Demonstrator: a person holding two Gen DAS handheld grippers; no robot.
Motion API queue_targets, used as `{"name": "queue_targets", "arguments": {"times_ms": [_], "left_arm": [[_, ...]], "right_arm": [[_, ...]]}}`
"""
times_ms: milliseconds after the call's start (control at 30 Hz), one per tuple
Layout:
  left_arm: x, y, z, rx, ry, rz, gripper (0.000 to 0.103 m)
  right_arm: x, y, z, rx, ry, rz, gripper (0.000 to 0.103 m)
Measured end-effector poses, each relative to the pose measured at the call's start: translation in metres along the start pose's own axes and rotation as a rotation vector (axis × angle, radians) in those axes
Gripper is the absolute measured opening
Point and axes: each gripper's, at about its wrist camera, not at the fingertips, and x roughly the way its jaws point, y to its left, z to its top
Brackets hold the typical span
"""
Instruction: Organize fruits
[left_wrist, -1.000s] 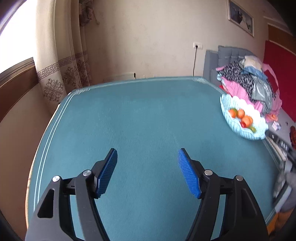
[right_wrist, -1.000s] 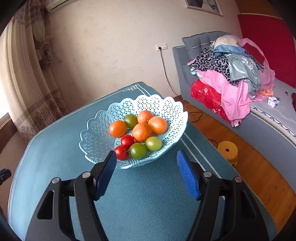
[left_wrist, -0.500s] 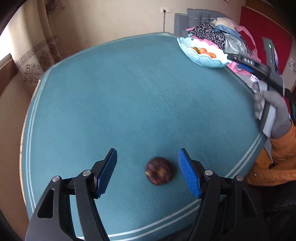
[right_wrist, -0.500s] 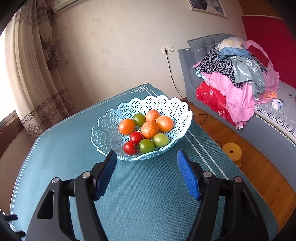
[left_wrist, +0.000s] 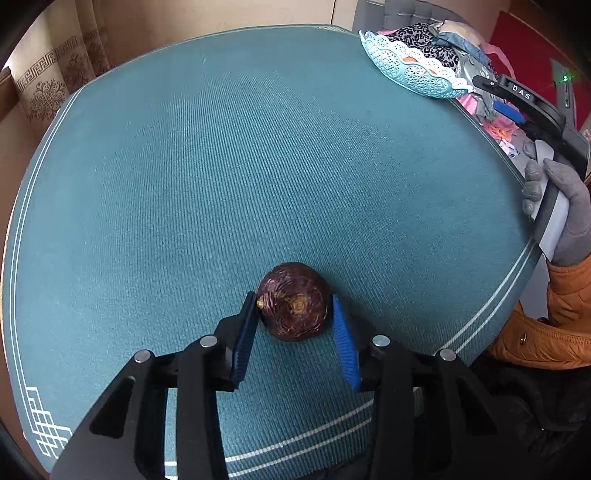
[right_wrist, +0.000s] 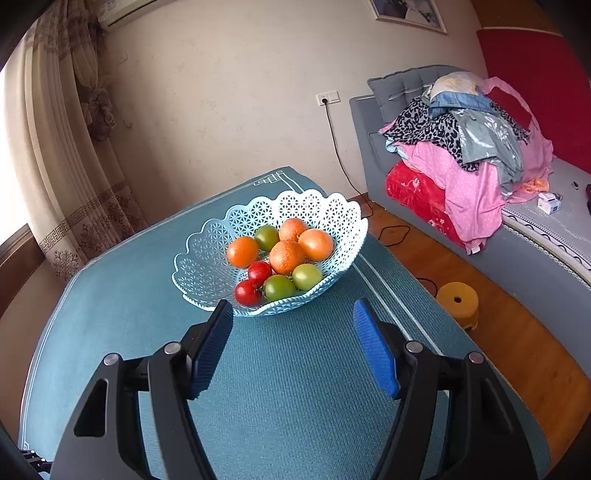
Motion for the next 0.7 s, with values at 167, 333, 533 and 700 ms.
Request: {"name": "queue_targets", "arguments": {"times_ms": [167, 333, 533, 700], "left_arm": [[-0.006, -0.005, 0.022, 0.023, -0.050, -0.002, 0.041], [-0.017, -0.029, 0.073, 0.080, -0.157, -0.021, 0.041], [-0.025, -0.073, 0.146, 0.164, -0.296, -0.056, 0.041], [-0.019, -0.109, 0.196, 0.208, -0.346, -0.095, 0.041]], "right_arm": [[0.004, -0.003, -0.002, 0.008, 0.014, -0.003, 0.068], [0.008, -0.005, -0.002, 0.011, 0.025, -0.003, 0.068], [0.011, -0.016, -0.001, 0.034, 0.033, -0.009, 0.068], [0.013, -0.023, 0.000, 0.052, 0.038, -0.011, 0.068]]}}
